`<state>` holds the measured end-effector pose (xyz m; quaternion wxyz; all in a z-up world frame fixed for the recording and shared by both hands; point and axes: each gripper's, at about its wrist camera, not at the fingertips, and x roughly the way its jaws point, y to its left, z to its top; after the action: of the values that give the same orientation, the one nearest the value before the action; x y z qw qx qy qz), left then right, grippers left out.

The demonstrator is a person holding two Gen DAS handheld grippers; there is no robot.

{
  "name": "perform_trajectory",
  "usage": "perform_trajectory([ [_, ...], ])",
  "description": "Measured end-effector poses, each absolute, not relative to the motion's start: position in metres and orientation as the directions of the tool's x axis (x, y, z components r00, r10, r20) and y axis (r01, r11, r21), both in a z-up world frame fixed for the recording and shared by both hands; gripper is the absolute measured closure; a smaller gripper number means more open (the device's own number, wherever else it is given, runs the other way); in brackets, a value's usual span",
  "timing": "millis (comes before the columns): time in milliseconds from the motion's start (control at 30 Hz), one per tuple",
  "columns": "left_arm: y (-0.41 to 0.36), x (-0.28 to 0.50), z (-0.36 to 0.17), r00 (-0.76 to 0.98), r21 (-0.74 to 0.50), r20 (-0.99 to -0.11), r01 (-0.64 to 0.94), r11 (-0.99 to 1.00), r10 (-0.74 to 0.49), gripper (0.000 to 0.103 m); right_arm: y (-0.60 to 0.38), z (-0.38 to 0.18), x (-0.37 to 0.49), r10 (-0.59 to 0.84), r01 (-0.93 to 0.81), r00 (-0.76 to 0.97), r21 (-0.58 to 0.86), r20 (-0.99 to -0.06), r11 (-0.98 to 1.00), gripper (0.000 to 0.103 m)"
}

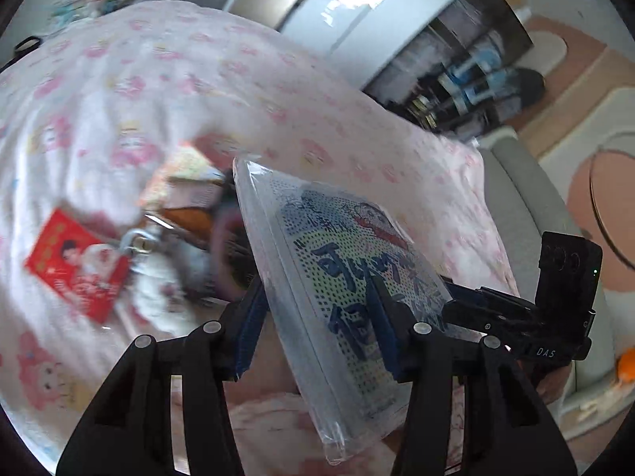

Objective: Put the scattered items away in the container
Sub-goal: 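Carry the bead-art kit with the left gripper over the open box, then lower the bead-art kit into the box and open the left gripper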

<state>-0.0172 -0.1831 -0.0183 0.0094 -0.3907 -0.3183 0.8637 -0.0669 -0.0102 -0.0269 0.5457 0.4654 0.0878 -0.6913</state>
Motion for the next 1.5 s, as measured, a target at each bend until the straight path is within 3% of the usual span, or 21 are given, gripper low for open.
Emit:
perform_trajectory([
  [133, -0.112, -0.053, -0.02, -0.632, -0.526, -0.706, 0.165, -0.835, 0.32, 0.052, 0.078, -0.02, -0.106, -0.68, 0.797, -0.036, 0.389, -0.732, -0.461, 0.061],
  [467, 0.008, -0.129, -0.093, -0.382, -0.437, -0.849, 0.122, -0.891, 0.364, 0.05, 0.195, -0.095, -0.15, -0.59, 0.628, -0.089, 0.415, -0.802, -0.659, 0.061],
  [667, 0.015, -0.142, -0.131, -0.276, -0.419, -0.886, 0.136, -0.898, 0.372, 0.05, 0.197, -0.134, -0.157, -0.509, 0.63, -0.07, 0.358, -0.858, -0.689, 0.062],
  [900, 0.028, -0.14, -0.137, -0.27, -0.344, -0.914, 0.125, -0.931, 0.302, 0.049, 0.174, -0.149, -0.166, -0.415, 0.638, -0.169, 0.221, -0.894, -0.737, 0.065],
  [1233, 0.028, -0.135, -0.14, -0.261, -0.343, -0.916, 0.107, -0.933, 0.306, 0.047, 0.172, -0.15, -0.157, -0.403, 0.568, -0.204, 0.227, -0.892, -0.791, 0.065],
  [1333, 0.026, -0.133, -0.14, -0.255, -0.325, -0.923, 0.117, -0.938, 0.288, 0.054, 0.175, -0.146, -0.161, -0.415, 0.547, -0.206, 0.248, -0.886, -0.8, 0.067],
  [1500, 0.025, -0.122, -0.13, -0.308, -0.314, -0.912, 0.102, -0.944, 0.27, 0.054, 0.181, -0.13, -0.167, -0.437, 0.524, -0.21, 0.277, -0.875, -0.806, 0.067],
])
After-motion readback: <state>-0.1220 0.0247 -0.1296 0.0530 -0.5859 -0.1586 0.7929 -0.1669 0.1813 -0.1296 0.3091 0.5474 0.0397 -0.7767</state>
